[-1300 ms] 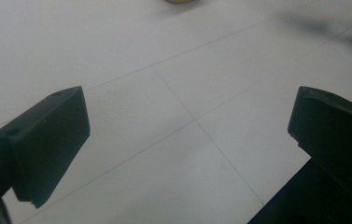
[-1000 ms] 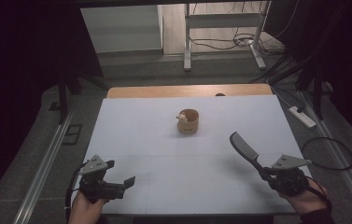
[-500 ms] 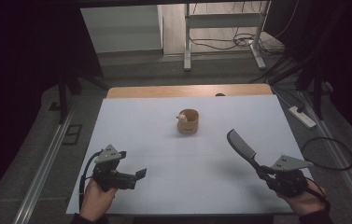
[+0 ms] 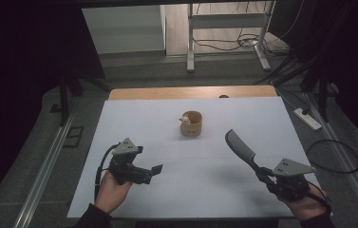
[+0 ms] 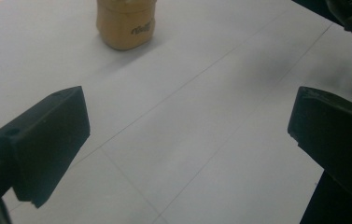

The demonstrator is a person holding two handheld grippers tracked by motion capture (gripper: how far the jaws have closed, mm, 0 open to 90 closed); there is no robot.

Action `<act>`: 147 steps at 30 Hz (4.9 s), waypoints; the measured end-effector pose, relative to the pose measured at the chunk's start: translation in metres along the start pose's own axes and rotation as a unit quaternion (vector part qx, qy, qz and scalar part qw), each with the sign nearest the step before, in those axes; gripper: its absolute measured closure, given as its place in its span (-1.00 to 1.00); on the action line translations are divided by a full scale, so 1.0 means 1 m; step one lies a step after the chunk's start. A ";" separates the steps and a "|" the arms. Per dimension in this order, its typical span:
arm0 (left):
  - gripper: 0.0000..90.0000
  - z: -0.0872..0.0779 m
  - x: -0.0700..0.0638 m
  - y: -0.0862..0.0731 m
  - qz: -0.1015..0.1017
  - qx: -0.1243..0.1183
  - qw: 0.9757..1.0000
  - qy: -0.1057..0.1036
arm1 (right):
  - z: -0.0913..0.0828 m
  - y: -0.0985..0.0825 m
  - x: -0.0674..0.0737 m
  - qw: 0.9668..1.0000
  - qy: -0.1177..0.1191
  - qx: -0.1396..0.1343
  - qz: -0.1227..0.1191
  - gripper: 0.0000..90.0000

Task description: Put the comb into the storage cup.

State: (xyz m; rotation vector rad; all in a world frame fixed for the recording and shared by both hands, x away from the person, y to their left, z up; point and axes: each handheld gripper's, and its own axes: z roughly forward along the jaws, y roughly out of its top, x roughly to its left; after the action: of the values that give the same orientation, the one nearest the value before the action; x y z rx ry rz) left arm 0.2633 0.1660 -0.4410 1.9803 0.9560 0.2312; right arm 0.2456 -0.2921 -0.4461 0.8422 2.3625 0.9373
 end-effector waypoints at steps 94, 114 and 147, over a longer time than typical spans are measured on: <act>-1.00 0.095 -0.034 0.086 -0.042 0.003 0.984 -0.174 | 0.030 0.048 0.054 0.994 0.016 -0.088 -0.064 0.61; -0.54 0.091 -0.033 0.087 -0.076 0.022 0.972 -0.223 | 0.030 0.048 0.061 0.992 0.009 -0.094 -0.078 0.61; 0.84 0.089 -0.019 0.079 -0.149 0.007 0.946 -0.286 | 0.034 0.046 0.055 0.993 0.010 -0.097 -0.059 0.45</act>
State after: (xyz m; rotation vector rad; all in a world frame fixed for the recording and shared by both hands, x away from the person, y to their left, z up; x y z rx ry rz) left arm 0.3369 0.0718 -0.4259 1.7331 0.8478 -0.5000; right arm 0.2442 -0.2127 -0.4457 0.6140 2.2648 1.1076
